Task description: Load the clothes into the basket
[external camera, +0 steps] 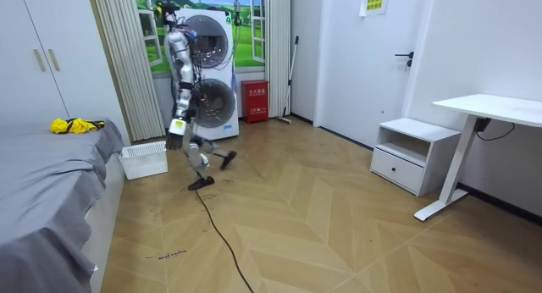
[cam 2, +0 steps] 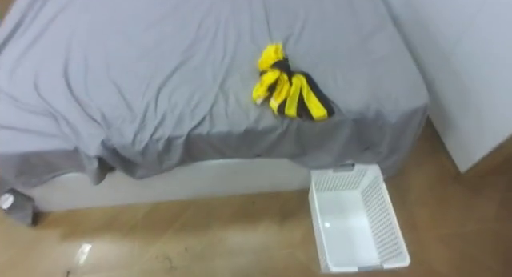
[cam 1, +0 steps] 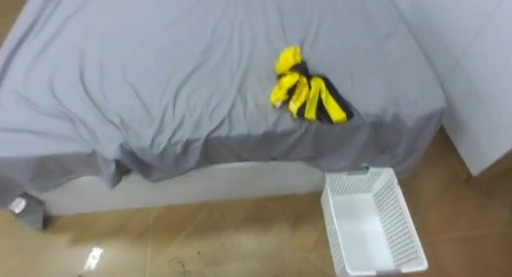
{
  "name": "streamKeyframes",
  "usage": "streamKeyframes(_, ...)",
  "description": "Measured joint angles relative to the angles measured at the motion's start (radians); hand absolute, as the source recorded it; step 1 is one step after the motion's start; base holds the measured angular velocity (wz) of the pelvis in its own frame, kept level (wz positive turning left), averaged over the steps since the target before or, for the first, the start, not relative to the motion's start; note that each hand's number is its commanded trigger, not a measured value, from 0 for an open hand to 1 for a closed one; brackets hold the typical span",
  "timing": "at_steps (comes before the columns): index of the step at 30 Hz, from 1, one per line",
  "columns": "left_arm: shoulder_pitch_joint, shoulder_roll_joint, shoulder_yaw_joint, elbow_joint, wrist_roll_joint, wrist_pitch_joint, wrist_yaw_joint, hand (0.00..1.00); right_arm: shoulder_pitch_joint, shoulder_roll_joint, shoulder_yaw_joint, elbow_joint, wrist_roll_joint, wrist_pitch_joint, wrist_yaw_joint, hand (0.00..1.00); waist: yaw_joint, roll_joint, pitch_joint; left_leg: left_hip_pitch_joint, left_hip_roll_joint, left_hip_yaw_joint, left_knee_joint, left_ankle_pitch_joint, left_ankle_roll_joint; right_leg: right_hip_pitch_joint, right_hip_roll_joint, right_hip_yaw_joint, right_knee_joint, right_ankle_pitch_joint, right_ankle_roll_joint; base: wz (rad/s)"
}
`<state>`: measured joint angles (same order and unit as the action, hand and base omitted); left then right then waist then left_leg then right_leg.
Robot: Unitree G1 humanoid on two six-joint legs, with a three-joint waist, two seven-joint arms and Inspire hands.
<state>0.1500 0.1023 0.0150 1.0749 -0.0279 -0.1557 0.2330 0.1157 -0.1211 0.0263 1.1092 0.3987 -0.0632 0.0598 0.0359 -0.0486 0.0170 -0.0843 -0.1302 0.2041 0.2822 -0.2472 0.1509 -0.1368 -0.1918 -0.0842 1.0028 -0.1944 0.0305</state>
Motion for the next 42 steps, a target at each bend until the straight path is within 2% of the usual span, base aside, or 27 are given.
streamKeyframes(1,-0.008,0.0,-0.004,-0.006,0.023,-0.006,0.001,0.0,0.001,0.0,0.003,-0.038,0.018,-0.001,0.005,0.0,0.0,0.014,0.0019,0.047,0.02,-0.015,-0.03,-0.004,-0.006,-0.091,0.04,-0.027,-0.008,-0.069,-0.02,0.12)
streamKeyframes(2,-0.012,0.002,-0.012,-0.013,0.047,-0.007,0.001,0.0,0.002,0.001,0.012,-0.072,0.024,0.0,0.007,0.0,-0.001,0.026,0.0024,0.081,0.043,-0.027,-0.053,-0.012,-0.014,-0.173,0.087,-0.051,-0.088,-0.108,-0.033,0.14)
streamKeyframes(3,-0.015,0.002,-0.021,-0.015,0.058,-0.007,0.0,0.0,0.002,0.004,0.013,-0.085,0.026,0.0,0.008,0.0,-0.003,0.031,0.0043,0.099,0.054,-0.034,-0.064,-0.018,-0.02,-0.204,0.109,-0.06,-0.155,-0.113,-0.036,0.28)
streamKeyframes(4,-0.026,0.006,-0.046,-0.016,0.064,-0.005,-0.001,0.0,0.002,0.006,0.024,-0.106,0.018,-0.002,0.007,0.0,-0.012,0.035,0.0057,0.136,0.072,-0.052,-0.085,-0.029,-0.03,-0.24,0.144,-0.079,-0.324,-0.105,-0.043,0.39)
streamKeyframes(5,-0.027,0.008,-0.075,-0.016,0.065,-0.004,-0.003,0.0,0.001,0.007,0.034,-0.118,0.011,-0.002,0.009,0.0,-0.013,0.038,0.0046,0.175,0.084,-0.062,-0.111,-0.039,-0.043,-0.26,0.163,-0.097,-0.514,-0.065,-0.054,0.46)
streamKeyframes(6,-0.026,0.005,-0.089,-0.016,0.068,-0.003,-0.007,0.0,0.0,0.009,0.033,-0.124,0.009,-0.002,0.009,0.0,-0.017,0.04,0.0052,0.2,0.089,-0.065,-0.122,-0.042,-0.049,-0.264,0.168,-0.108,-0.59,-0.005,-0.063,0.58)
streamKeyframes(7,-0.02,-0.003,-0.112,-0.016,0.072,-0.002,-0.009,0.0,0.002,0.008,0.033,-0.131,0.009,-0.004,0.008,0.0,-0.023,0.054,-0.0038,0.239,0.106,-0.068,-0.133,-0.049,-0.062,-0.254,0.181,-0.123,-0.678,0.103,-0.079,0.46)
streamKeyframes(8,-0.019,-0.004,-0.125,-0.015,0.081,-0.003,-0.011,0.0,-0.001,0.01,0.033,-0.149,0.011,-0.008,0.007,0.0,-0.013,0.058,-0.0109,0.26,0.12,-0.07,-0.13,-0.058,-0.077,-0.243,0.209,-0.126,-0.719,0.196,-0.127,0.22)
streamKeyframes(9,-0.019,-0.005,-0.124,-0.013,0.084,-0.003,-0.011,0.0,-0.009,0.01,0.033,-0.158,0.011,-0.012,0.007,0.0,0.002,0.066,-0.0129,0.271,0.134,-0.075,-0.127,-0.068,-0.096,-0.246,0.233,-0.115,-0.718,0.221,-0.148,-0.52)
streamKeyframes(10,-0.012,-0.007,-0.103,-0.007,0.092,-0.006,-0.011,0.0,-0.032,0.012,0.033,-0.184,0.007,-0.013,0.007,0.0,0.036,0.085,-0.0196,0.289,0.17,-0.08,-0.11,-0.093,-0.138,-0.247,0.271,-0.129,-0.705,0.23,-0.154,-0.85)
streamKeyframes(11,-0.002,-0.007,-0.074,0.014,0.097,-0.006,-0.011,0.0,-0.053,0.014,0.042,-0.204,0.007,-0.02,0.007,0.0,0.048,0.106,-0.0176,0.286,0.198,-0.086,-0.048,-0.107,-0.169,-0.219,0.294,-0.175,-0.676,0.198,-0.193,-0.71)
streamKeyframes(12,-0.001,-0.009,-0.063,0.02,0.098,-0.005,-0.012,0.0,-0.062,0.014,0.042,-0.219,0.003,-0.022,0.007,0.0,0.041,0.109,-0.0154,0.275,0.207,-0.088,0.003,-0.103,-0.179,-0.202,0.297,-0.175,-0.671,0.178,-0.193,-0.07)
streamKeyframes(13,0.006,-0.009,-0.047,0.019,0.097,-0.006,-0.015,0.0,-0.066,0.012,0.043,-0.232,-0.004,-0.03,0.004,0.0,0.023,0.107,-0.0139,0.247,0.222,-0.089,0.125,-0.079,-0.223,-0.151,0.297,-0.159,-0.674,0.146,-0.192,0.36)
streamKeyframes(14,0.01,-0.008,-0.046,0.015,0.097,-0.007,-0.016,0.0,-0.072,0.011,0.046,-0.231,-0.004,-0.032,0.004,0.0,0.014,0.104,-0.012,0.233,0.233,-0.089,0.19,-0.072,-0.238,-0.118,0.296,-0.146,-0.68,0.134,-0.188,0.69)
streamKeyframes(15,0.013,0.001,-0.049,0.005,0.085,-0.014,-0.016,0.0,-0.084,0.011,0.053,-0.225,0.011,-0.031,0.003,0.0,-0.007,0.076,-0.0035,0.204,0.254,-0.085,0.308,-0.073,-0.239,-0.048,0.291,-0.112,-0.706,0.112,-0.171,0.75)
streamKeyframes(16,0.013,0.007,-0.05,-0.003,0.076,-0.026,-0.016,0.0,-0.081,0.012,0.06,-0.231,0.034,-0.032,0.003,0.0,-0.009,0.059,-0.0041,0.165,0.271,-0.082,0.38,-0.073,-0.239,0.02,0.286,-0.108,-0.751,0.092,-0.159,0.69)
streamKeyframes(17,0.011,0.004,-0.05,-0.006,0.074,-0.03,-0.016,0.0,-0.086,0.011,0.06,-0.232,0.046,-0.031,0.003,0.0,-0.008,0.049,-0.0014,0.123,0.296,-0.072,0.412,-0.078,-0.235,0.074,0.292,-0.109,-0.791,0.09,-0.158,0.36)
streamKeyframes(20,0.022,-0.007,-0.051,-0.023,0.06,-0.029,-0.015,0.0,-0.074,0.011,0.062,-0.289,0.06,-0.031,-0.012,0.0,-0.001,0.03,-0.0015,0.028,0.293,-0.083,0.347,-0.088,-0.217,0.129,0.287,-0.101,-0.835,0.088,-0.153,-0.01)
streamKeyframes(21,0.022,-0.009,-0.047,-0.042,0.058,-0.03,-0.015,0.0,-0.058,0.01,0.059,-0.334,0.06,-0.03,-0.02,0.0,0.002,0.025,-0.0012,-0.016,0.288,-0.083,0.277,-0.093,-0.215,0.135,0.283,-0.085,-0.837,0.082,-0.144,-0.22)
streamKeyframes(22,0.02,-0.008,-0.04,-0.046,0.053,-0.037,-0.015,0.0,-0.045,0.007,0.058,-0.381,0.066,-0.03,-0.027,0.0,0.002,0.022,-0.0021,-0.049,0.274,-0.083,0.171,-0.078,-0.216,0.134,0.277,-0.072,-0.835,0.076,-0.134,-0.29)
streamKeyframes(23,0.019,-0.006,-0.037,-0.045,0.048,-0.037,-0.015,0.0,-0.04,0.008,0.06,-0.394,0.068,-0.03,-0.029,0.0,0.004,0.014,-0.0045,-0.054,0.27,-0.07,0.16,-0.049,-0.179,0.134,0.269,-0.06,-0.831,0.07,-0.125,-0.28)
streamKeyframes(24,0.028,-0.003,-0.04,-0.041,0.04,-0.037,-0.011,0.0,-0.024,0.009,0.064,-0.422,0.067,-0.029,-0.028,0.0,0.0,0.015,-0.0174,-0.023,0.25,-0.066,0.11,-0.027,-0.169,0.133,0.256,-0.051,-0.833,0.068,-0.111,-0.15)
streamKeyframes(25,0.029,0.006,-0.055,-0.033,0.04,-0.036,-0.008,0.0,-0.012,0.009,0.064,-0.443,0.063,-0.028,-0.028,0.0,-0.01,0.006,-0.0218,0.011,0.23,-0.059,0.067,-0.012,-0.159,0.142,0.241,-0.052,-0.833,0.063,-0.102,-0.22)
streamKeyframes(29,0.033,0.007,-0.067,-0.029,0.041,-0.034,-0.008,0.0,-0.004,-0.004,0.06,-0.478,0.028,-0.034,-0.029,0.0,-0.013,0.003,-0.023,0.079,0.19,-0.039,-0.038,0.017,-0.15,0.149,0.216,-0.043,-0.837,0.058,-0.091,-0.17)
streamKeyframes(33,0.037,0.008,-0.068,-0.027,0.041,-0.021,-0.009,0.0,-0.005,-0.004,0.071,-0.494,0.029,-0.046,-0.031,0.0,-0.012,0.008,-0.0195,0.077,0.183,-0.039,-0.068,0.029,-0.145,0.133,0.211,-0.046,-0.836,0.059,-0.09,-0.01)
streamKeyframes(37,0.006,0.013,-0.07,0.012,0.042,-0.006,-0.009,0.0,-0.024,-0.002,0.11,-0.498,0.023,-0.05,-0.034,0.0,-0.004,0.0,-0.0149,0.052,0.175,-0.041,-0.07,0.031,-0.145,0.106,0.208,-0.053,-0.834,0.058,-0.089,0.0)
streamKeyframes(42,-0.013,0.015,-0.071,0.027,0.04,0.005,-0.01,0.0,-0.028,0.016,0.158,-0.498,-0.001,-0.052,-0.025,0.0,-0.004,-0.003,-0.0143,0.02,0.17,-0.042,-0.068,0.036,-0.141,0.076,0.203,-0.055,-0.833,0.059,-0.085,0.0)
